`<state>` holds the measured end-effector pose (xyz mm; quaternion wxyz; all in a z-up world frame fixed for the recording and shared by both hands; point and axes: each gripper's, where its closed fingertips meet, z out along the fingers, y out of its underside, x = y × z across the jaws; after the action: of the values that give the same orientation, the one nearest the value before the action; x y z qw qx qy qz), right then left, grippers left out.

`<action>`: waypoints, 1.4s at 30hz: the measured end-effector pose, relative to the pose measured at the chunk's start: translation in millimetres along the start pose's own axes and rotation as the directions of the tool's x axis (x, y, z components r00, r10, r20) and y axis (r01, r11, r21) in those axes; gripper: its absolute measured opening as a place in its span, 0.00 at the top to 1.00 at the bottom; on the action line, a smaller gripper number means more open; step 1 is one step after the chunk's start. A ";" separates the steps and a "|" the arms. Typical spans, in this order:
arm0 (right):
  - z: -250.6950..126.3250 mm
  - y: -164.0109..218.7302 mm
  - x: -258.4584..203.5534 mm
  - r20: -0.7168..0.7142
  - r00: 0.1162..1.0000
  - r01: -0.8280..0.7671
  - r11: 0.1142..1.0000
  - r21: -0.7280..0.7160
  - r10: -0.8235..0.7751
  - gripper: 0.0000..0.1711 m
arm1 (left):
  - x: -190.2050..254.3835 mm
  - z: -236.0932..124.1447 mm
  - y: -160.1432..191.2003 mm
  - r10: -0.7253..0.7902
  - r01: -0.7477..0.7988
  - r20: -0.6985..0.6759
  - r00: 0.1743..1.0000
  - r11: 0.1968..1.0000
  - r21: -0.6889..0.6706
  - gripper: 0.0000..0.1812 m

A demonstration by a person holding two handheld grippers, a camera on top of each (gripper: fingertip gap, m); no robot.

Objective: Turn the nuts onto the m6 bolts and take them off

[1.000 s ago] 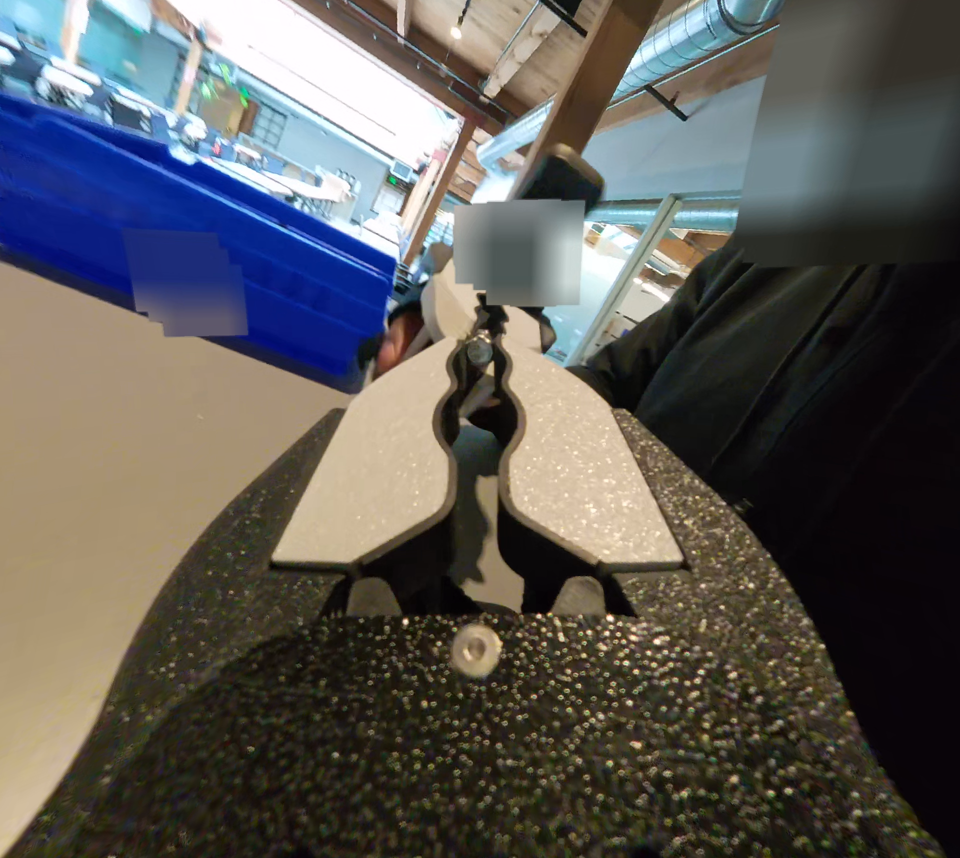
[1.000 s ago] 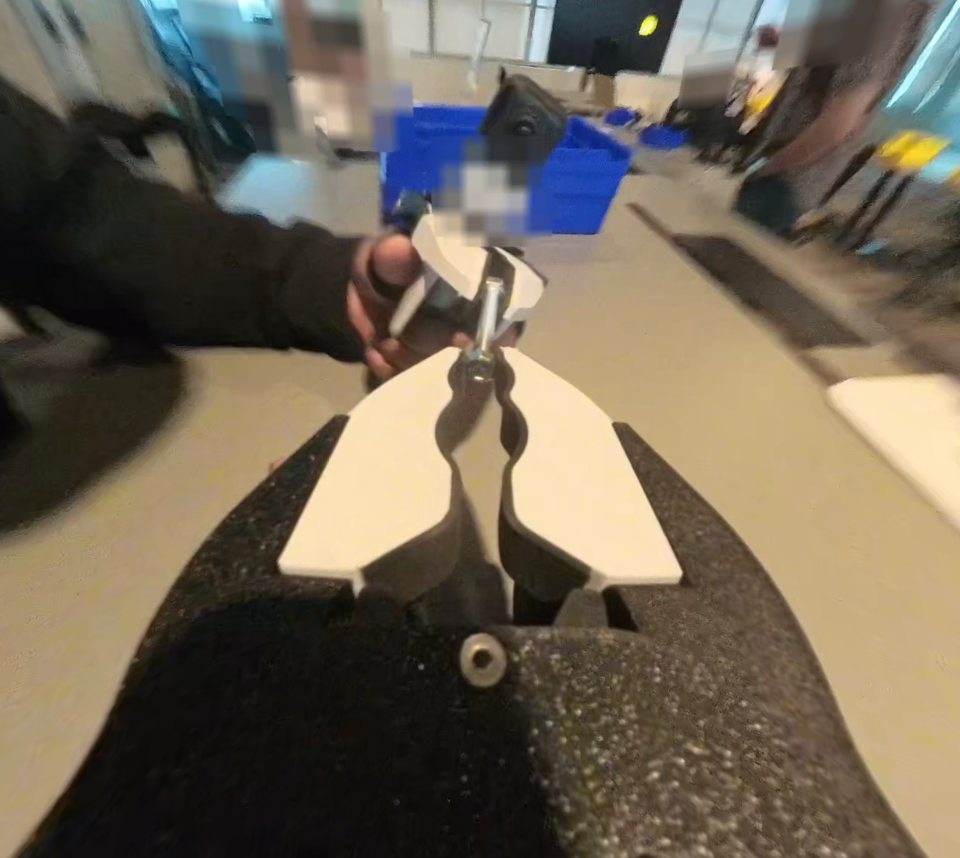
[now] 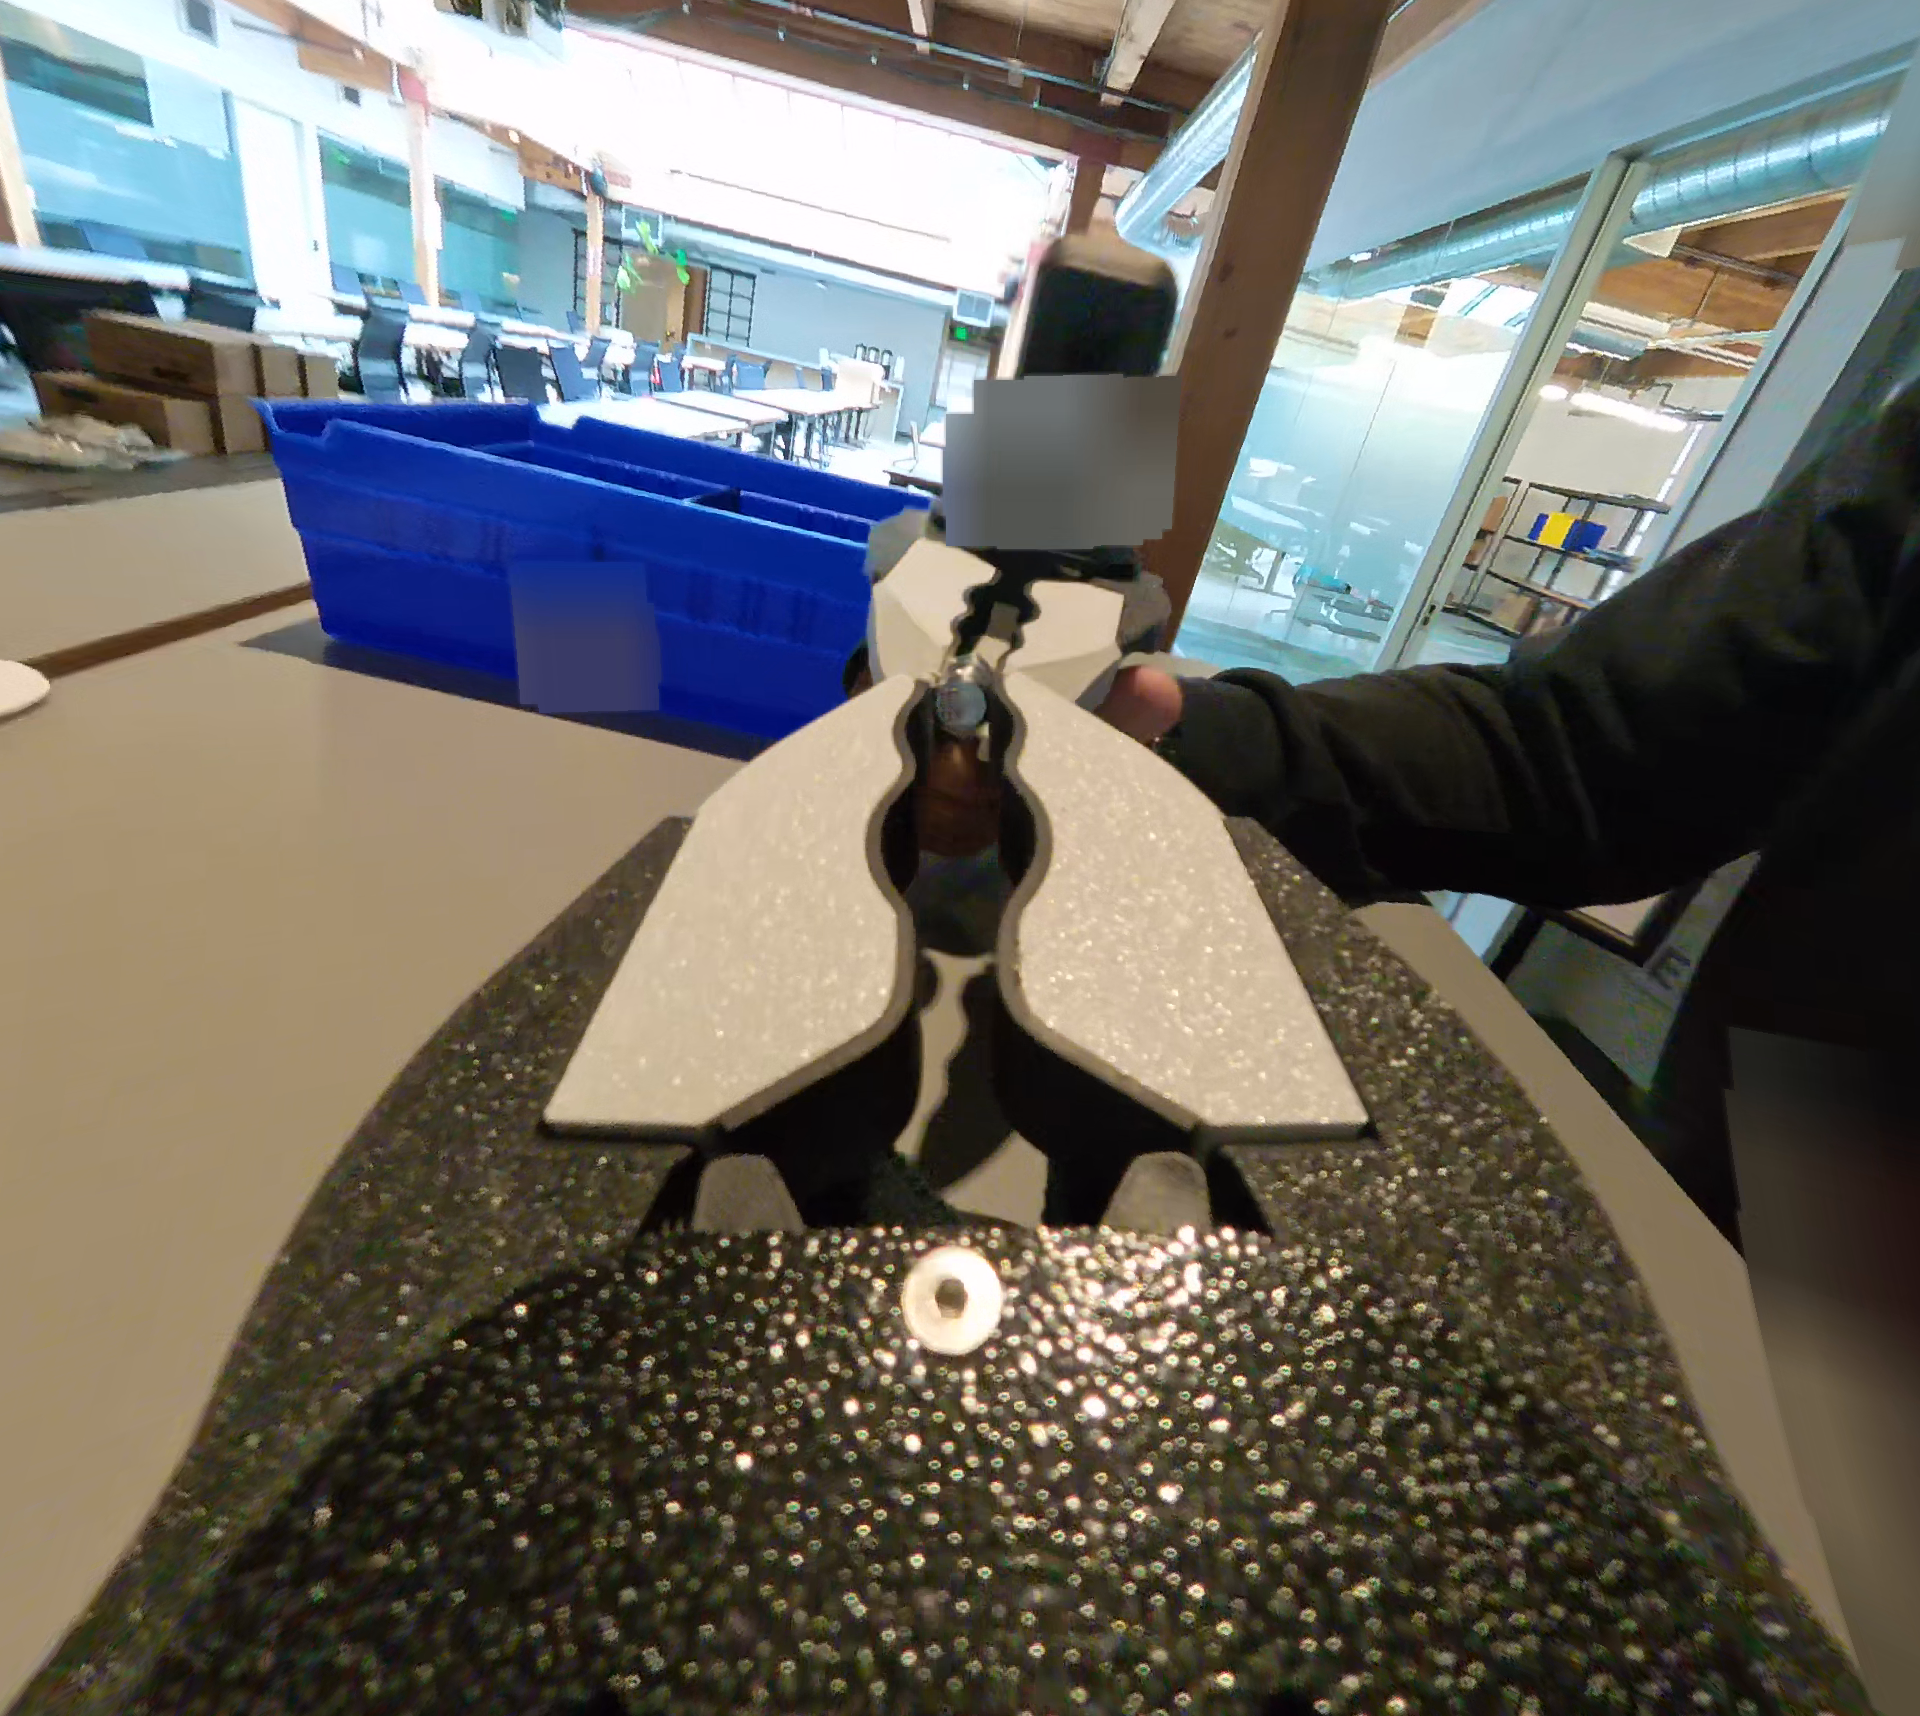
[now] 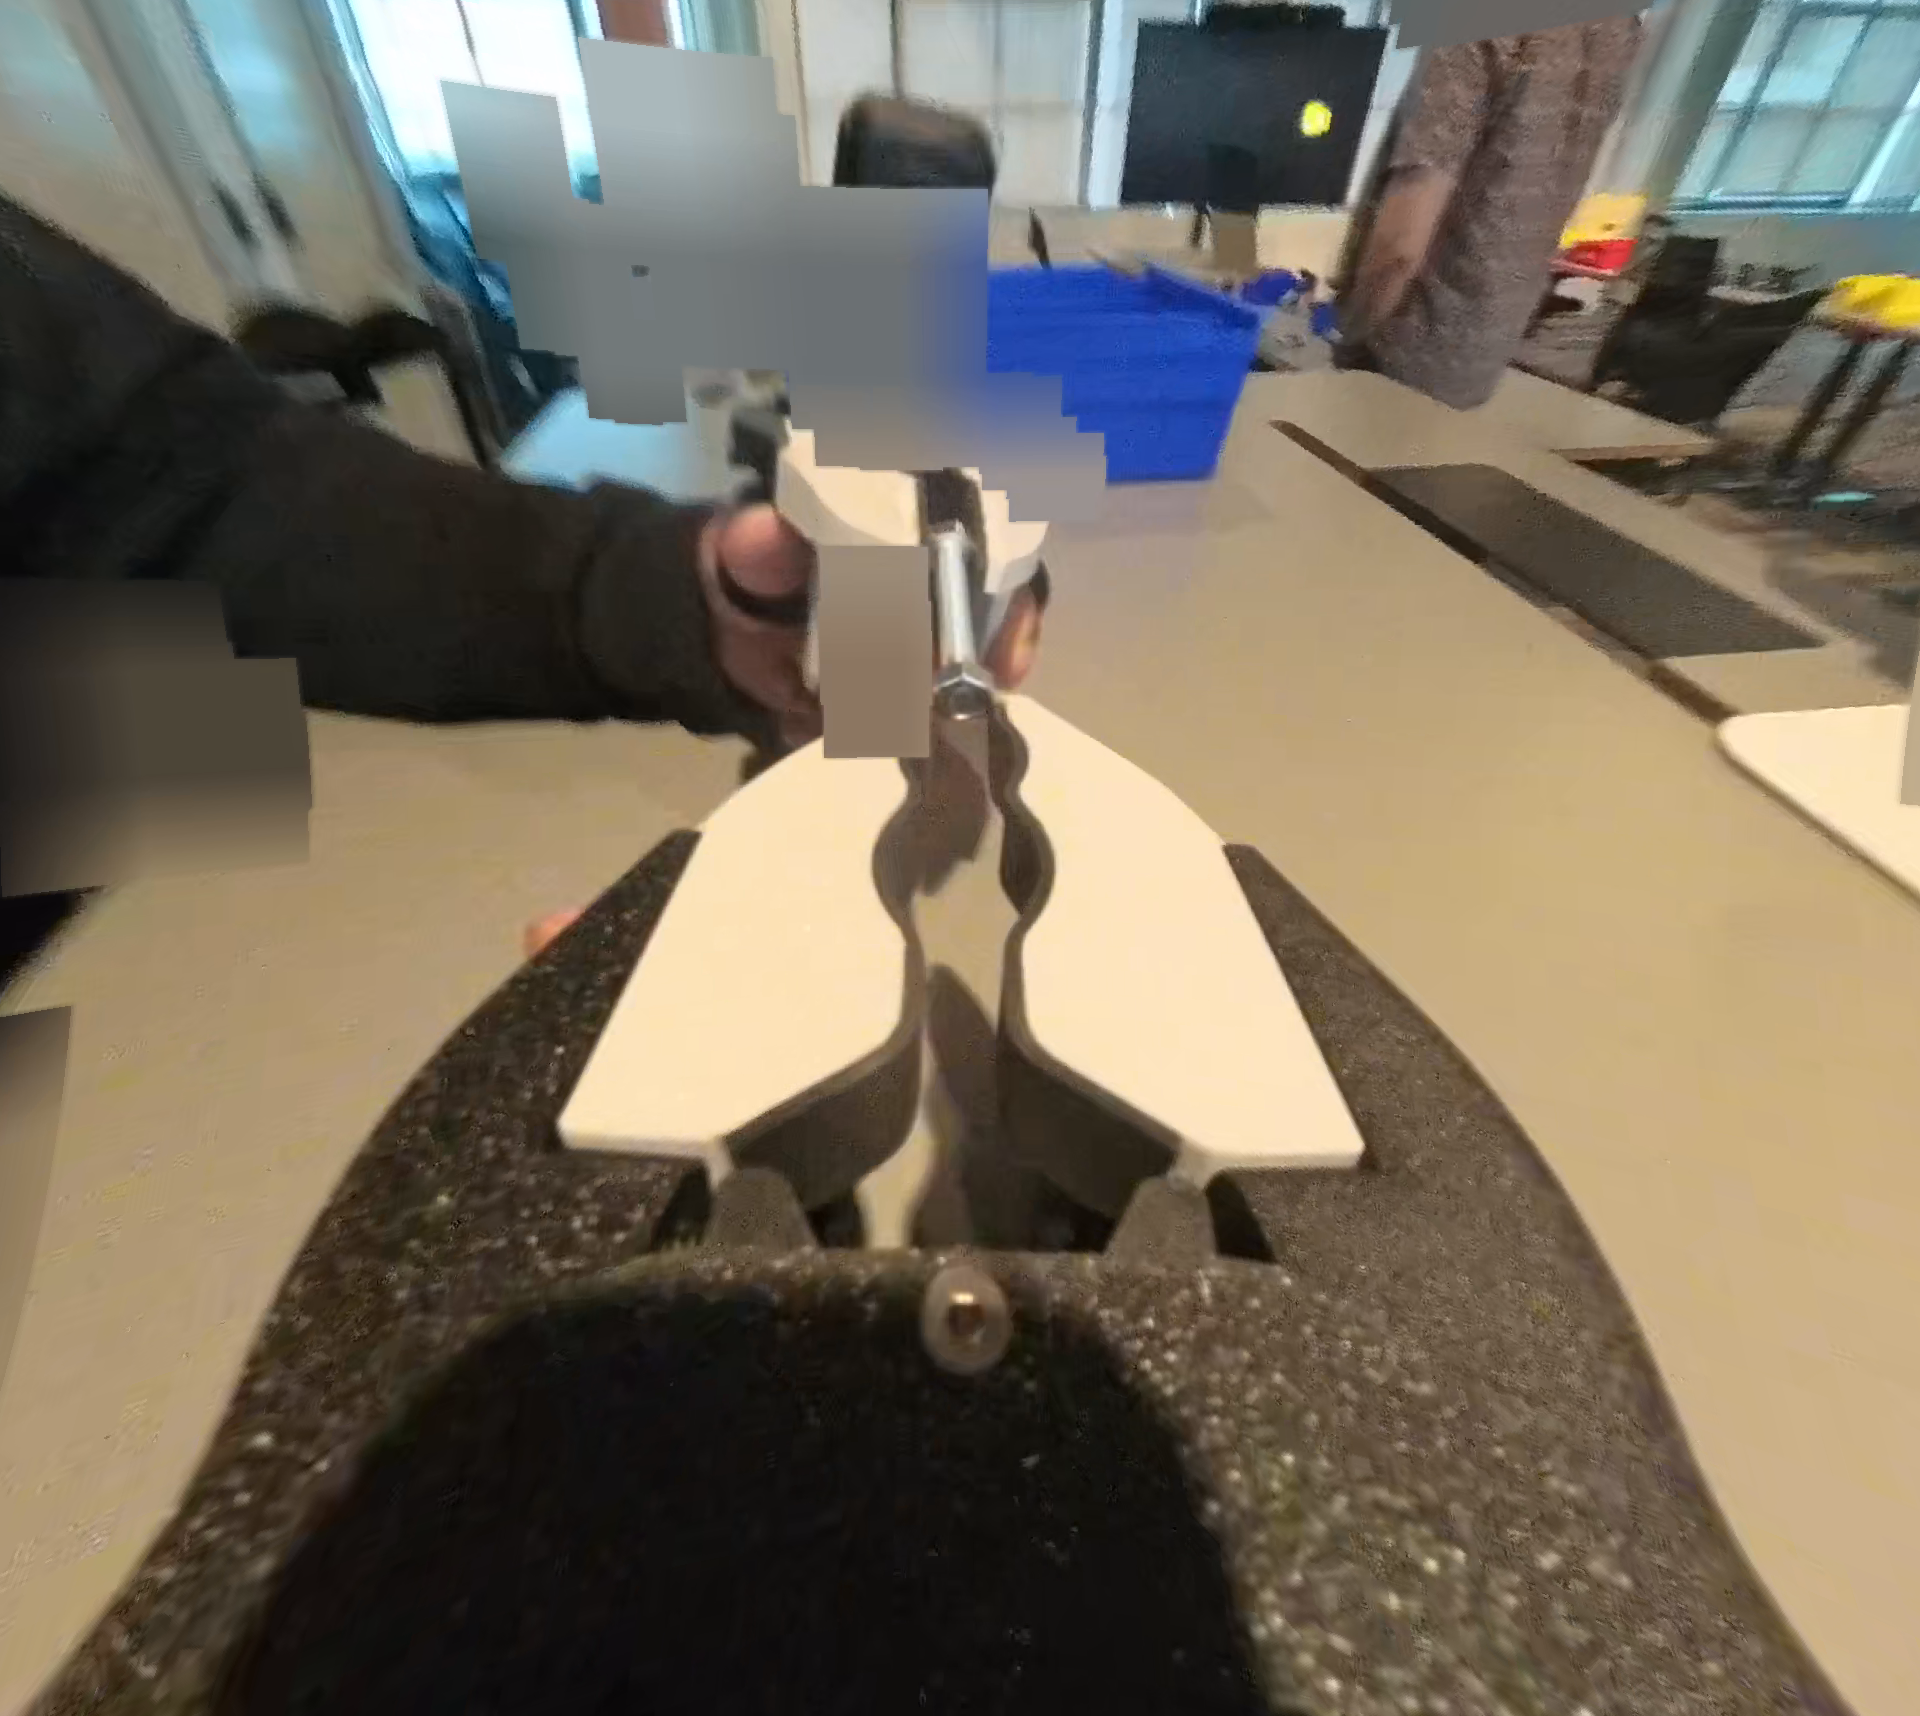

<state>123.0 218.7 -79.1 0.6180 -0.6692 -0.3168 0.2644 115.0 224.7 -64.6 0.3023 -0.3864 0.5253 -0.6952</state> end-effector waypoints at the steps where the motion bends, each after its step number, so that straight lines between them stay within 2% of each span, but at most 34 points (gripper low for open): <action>1: -1.1 2.7 1.0 -0.027 0.997 0.075 0.997 -0.032 -0.076 0.94 | -0.1 0.8 2.0 -0.026 0.026 -0.005 1.000 1.000 -0.015 0.95; 4: -2.7 2.0 2.1 -0.101 0.945 0.306 0.949 -0.077 -0.312 0.94 | 1.1 0.5 3.7 -0.103 0.102 -0.037 0.994 0.994 -0.025 0.95; 7: -2.7 3.8 6.8 -0.171 0.826 0.514 0.843 -0.159 -0.536 0.94 | -0.8 -0.2 5.8 -0.199 0.197 -0.058 0.978 0.980 -0.037 0.95; 9: -3.4 5.5 10.5 -0.202 0.769 0.570 0.794 -0.213 -0.606 0.94 | -0.8 -0.3 5.2 -0.198 0.196 -0.058 0.978 0.980 -0.033 0.95; 10: -4.2 6.7 12.9 -0.214 0.770 0.560 0.798 -0.224 -0.601 0.95 | 1.2 -1.2 3.3 -0.186 0.185 -0.069 0.980 0.983 -0.020 0.95; 12: -3.2 11.0 14.3 -0.194 0.848 0.457 0.865 -0.206 -0.493 0.85 | -2.3 -3.2 -3.4 -0.153 0.155 -0.048 0.987 0.987 0.033 0.95; 14: 0.4 10.0 10.2 -0.132 0.942 0.289 0.945 -0.150 -0.309 0.75 | -5.5 -4.4 -8.3 -0.120 0.122 -0.027 0.992 0.990 0.074 0.95; 16: 2.1 3.7 7.7 -0.096 0.981 0.158 0.983 -0.089 -0.167 0.71 | -6.4 -4.2 -9.4 -0.092 0.093 -0.013 0.996 0.992 0.083 0.95; 22: 0.3 -12.4 3.7 0.031 0.989 -0.145 0.987 0.064 0.143 0.76 | -5.4 -1.2 -8.4 -0.039 0.038 0.004 0.999 0.996 0.077 0.95; 25: 2.5 -13.5 1.3 0.074 0.972 -0.226 0.971 0.075 0.221 0.85 | -3.0 -0.5 -6.9 -0.038 0.038 -0.011 0.999 0.997 0.065 0.95; 26: 3.6 -12.1 0.5 0.067 0.976 -0.212 0.975 0.065 0.207 0.92 | -1.7 -0.3 -5.9 -0.045 0.046 -0.020 0.999 0.997 0.056 0.95; 29: 4.7 -7.7 0.5 -0.010 0.999 -0.053 0.999 0.007 0.053 0.94 | -1.3 -1.6 -2.3 -0.140 0.142 -0.047 0.989 0.990 0.026 0.95; 31: 3.8 -5.1 0.2 -0.081 0.981 0.170 0.983 -0.066 -0.175 0.94 | 0.5 -2.4 2.2 -0.247 0.247 -0.079 0.966 0.969 -0.013 0.95; 32: 2.9 -3.7 0.1 -0.117 0.936 0.319 0.940 -0.118 -0.332 0.94 | 2.4 -2.7 4.8 -0.300 0.298 -0.095 0.949 0.954 -0.035 0.95; 34: 0.8 -1.2 1.8 -0.167 0.772 0.571 0.785 -0.241 -0.613 0.94 | 3.8 -2.5 7.6 -0.343 0.339 -0.100 0.934 0.939 -0.056 0.95; 35: -0.1 -1.4 3.3 -0.186 0.697 0.635 0.716 -0.288 -0.693 0.94 | 3.4 -2.2 7.8 -0.345 0.341 -0.096 0.934 0.938 -0.057 0.95; 36: -0.5 -2.5 3.7 -0.200 0.658 0.661 0.684 -0.308 -0.726 0.94 | 3.7 -2.5 7.2 -0.340 0.336 -0.099 0.935 0.940 -0.053 0.95; 37: -0.1 -4.0 2.7 -0.210 0.665 0.655 0.694 -0.299 -0.717 0.94 | 4.1 -3.2 5.2 -0.327 0.325 -0.102 0.939 0.945 -0.038 0.95; 38: 1.0 -5.5 0.3 -0.210 0.711 0.620 0.739 -0.265 -0.671 0.89 | 3.5 -4.5 2.0 -0.305 0.306 -0.099 0.947 0.952 -0.013 0.95; 40: 4.1 -8.3 -4.5 -0.184 0.846 0.473 0.864 -0.173 -0.500 0.76 | 1.1 -7.0 -5.0 -0.248 0.252 -0.085 0.965 0.967 0.041 0.95; 42: 7.6 -10.7 -10.7 -0.112 0.948 0.289 0.953 -0.091 -0.298 0.75 | 0.3 -8.4 -8.1 -0.186 0.191 -0.070 0.980 0.980 0.062 0.95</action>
<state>109.2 216.0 -69.6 0.6439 -0.6519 -0.3834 0.1156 107.6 230.8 -58.0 0.2312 -0.4014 0.4715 -0.7504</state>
